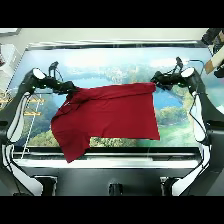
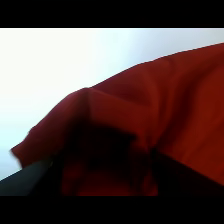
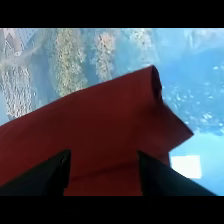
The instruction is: Fold the clothes and pants, and hang the long-sleeved shirts on hangers.
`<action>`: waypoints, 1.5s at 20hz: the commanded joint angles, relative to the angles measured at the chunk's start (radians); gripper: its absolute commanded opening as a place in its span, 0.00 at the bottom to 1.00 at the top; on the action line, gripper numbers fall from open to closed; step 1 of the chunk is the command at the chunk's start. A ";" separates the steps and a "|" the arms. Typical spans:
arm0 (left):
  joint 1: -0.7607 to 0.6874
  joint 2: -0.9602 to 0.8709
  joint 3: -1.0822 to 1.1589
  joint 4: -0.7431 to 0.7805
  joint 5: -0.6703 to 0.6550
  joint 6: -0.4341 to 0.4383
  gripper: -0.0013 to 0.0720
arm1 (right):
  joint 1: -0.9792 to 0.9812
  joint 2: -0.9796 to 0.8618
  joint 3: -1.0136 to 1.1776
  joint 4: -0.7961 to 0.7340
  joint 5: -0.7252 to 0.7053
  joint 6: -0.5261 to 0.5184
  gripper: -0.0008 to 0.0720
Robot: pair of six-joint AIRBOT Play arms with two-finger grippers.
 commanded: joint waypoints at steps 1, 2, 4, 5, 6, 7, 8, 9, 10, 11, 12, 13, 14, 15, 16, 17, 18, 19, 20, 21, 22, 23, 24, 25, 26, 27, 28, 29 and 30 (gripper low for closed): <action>0.077 0.082 0.005 -0.011 -0.133 0.014 0.82 | -0.083 0.076 0.020 -0.077 0.239 -0.054 0.68; 0.109 0.126 -0.018 -0.022 -0.140 0.011 0.82 | -0.113 0.101 0.020 -0.124 0.333 -0.088 0.67; 0.172 0.240 -0.122 -0.023 -0.139 0.014 0.82 | -0.166 0.137 -0.007 -0.211 0.563 -0.170 0.67; 0.199 0.294 -0.194 -0.029 -0.140 0.014 0.82 | -0.206 0.165 -0.071 -0.156 0.595 -0.146 0.67; 0.224 0.359 -0.289 -0.038 -0.139 0.021 0.82 | -0.236 0.195 -0.147 -0.116 0.622 -0.159 0.67; 0.244 0.420 -0.387 -0.045 -0.137 0.025 0.82 | -0.257 0.231 -0.241 -0.111 0.642 -0.166 0.67; 0.264 0.484 -0.493 -0.058 -0.126 0.025 0.82 | -0.275 0.275 -0.343 -0.097 0.632 -0.172 0.67; 0.283 0.553 -0.607 -0.067 -0.117 0.025 0.82 | -0.288 0.326 -0.456 -0.095 0.616 -0.195 0.67; 0.299 0.620 -0.713 -0.066 -0.108 0.026 0.82 | -0.295 0.378 -0.567 -0.097 0.589 -0.212 0.67; 0.313 0.679 -0.803 -0.067 -0.099 0.026 0.82 | -0.295 0.422 -0.661 -0.098 0.565 -0.232 0.67; 0.326 0.739 -0.888 -0.066 -0.089 0.027 0.82 | -0.295 0.458 -0.742 -0.090 0.541 -0.251 0.67; 0.336 0.785 -0.953 -0.067 -0.082 0.029 0.82 | -0.295 0.490 -0.815 -0.083 0.510 -0.266 0.67; 0.343 0.827 -1.006 -0.066 -0.077 0.030 0.82 | -0.295 0.513 -0.872 -0.077 0.482 -0.283 0.67; 0.347 0.854 -1.040 -0.067 -0.078 0.029 0.82 | -0.295 0.525 -0.910 -0.077 0.460 -0.296 0.67; 0.347 0.874 -1.061 -0.067 -0.079 0.029 0.82 | -0.295 0.526 -0.936 -0.076 0.447 -0.306 0.67; 0.346 0.882 -1.070 -0.067 -0.080 0.029 0.82 | -0.295 0.526 -0.958 -0.076 0.430 -0.321 0.67; 0.346 0.885 -1.071 -0.067 -0.083 0.029 0.82 | -0.295 0.526 -0.978 -0.075 0.406 -0.334 0.67; 0.346 0.885 -1.071 -0.067 -0.084 0.029 0.82 | -0.295 0.526 -0.995 -0.067 0.384 -0.346 0.67; 0.346 0.885 -1.071 -0.067 -0.084 0.029 0.82 | -0.295 0.526 -1.008 -0.049 0.362 -0.360 0.67; 0.347 0.885 -1.071 -0.067 -0.084 0.029 0.82 | -0.295 0.526 -1.020 -0.026 0.341 -0.378 0.67; 0.346 0.885 -1.071 -0.067 -0.085 0.029 0.82 | -0.295 0.526 -1.029 -0.012 0.323 -0.387 0.67; 0.346 0.885 -1.071 -0.067 -0.087 0.029 0.82 | -0.295 0.526 -1.038 0.004 0.307 -0.398 0.67; 0.346 0.885 -1.071 -0.067 -0.087 0.029 0.82 | -0.295 0.525 -1.045 0.010 0.296 -0.402 0.66; 0.346 0.885 -1.071 -0.067 -0.087 0.029 0.82 | -0.295 0.525 -1.051 0.009 0.287 -0.402 0.66; 0.346 0.885 -1.071 -0.067 -0.087 0.029 0.82 | -0.295 0.525 -1.061 0.007 0.276 -0.403 0.66; 0.346 0.885 -1.071 -0.067 -0.087 0.029 0.82 | -0.295 0.525 -1.073 0.009 0.265 -0.404 0.66; 0.346 0.885 -1.071 -0.067 -0.087 0.029 0.82 | -0.295 0.525 -1.089 0.012 0.251 -0.405 0.66; 0.346 0.885 -1.071 -0.067 -0.087 0.029 0.82 | -0.293 0.525 -1.104 0.025 0.238 -0.406 0.66; 0.346 0.885 -1.071 -0.067 -0.087 0.029 0.82 | -0.286 0.525 -1.119 0.047 0.224 -0.411 0.66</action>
